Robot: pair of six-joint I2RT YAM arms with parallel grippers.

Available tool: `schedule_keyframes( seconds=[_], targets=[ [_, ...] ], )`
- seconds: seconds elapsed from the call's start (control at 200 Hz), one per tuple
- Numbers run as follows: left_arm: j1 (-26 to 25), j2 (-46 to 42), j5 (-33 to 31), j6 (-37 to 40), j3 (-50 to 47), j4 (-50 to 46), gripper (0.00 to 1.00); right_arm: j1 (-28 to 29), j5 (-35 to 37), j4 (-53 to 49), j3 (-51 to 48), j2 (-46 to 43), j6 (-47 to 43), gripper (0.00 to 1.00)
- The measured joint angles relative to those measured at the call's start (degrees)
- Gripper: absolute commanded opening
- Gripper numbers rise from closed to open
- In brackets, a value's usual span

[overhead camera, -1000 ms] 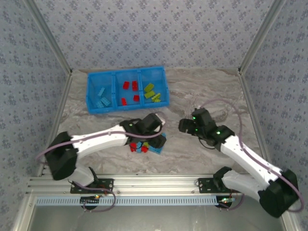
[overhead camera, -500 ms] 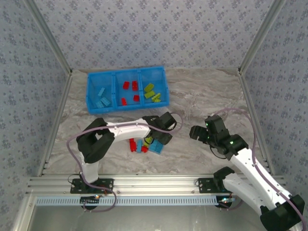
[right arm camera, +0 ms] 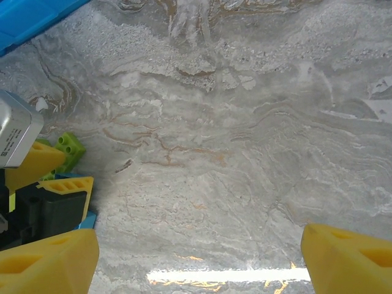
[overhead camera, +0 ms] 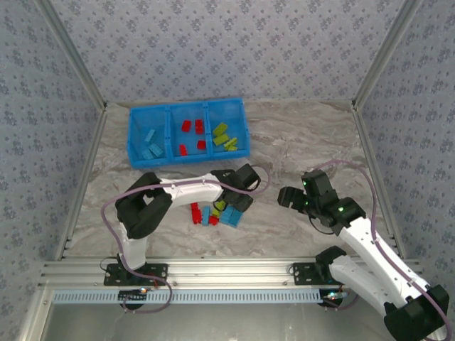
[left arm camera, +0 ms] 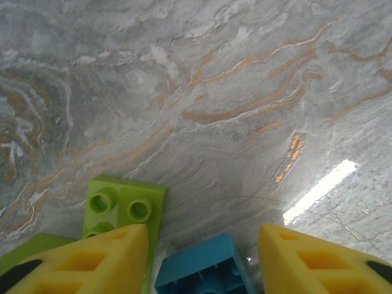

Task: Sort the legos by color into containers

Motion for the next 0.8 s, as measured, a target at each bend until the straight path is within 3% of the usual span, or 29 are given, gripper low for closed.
schedule_keyframes(
  seconds=[0.32,0.47,0.8],
  targets=[
    [-2.93,-0.76,-1.84,-8.94,-0.02,-3.78,0.58,0.00,-1.07,0.94,-0.02,1.01,0.00,0.89],
    [-3.06,-0.59,-1.86,-11.26,0.07,-4.26,0.52,0.00,-1.49,0.98,-0.02,1.27,-0.02,0.89],
    [-3.02,1.18,-2.10,-13.14,0.57,-4.20,0.31,0.00,-3.34,1.20,-0.04,1.33,-0.22,0.89]
  ],
)
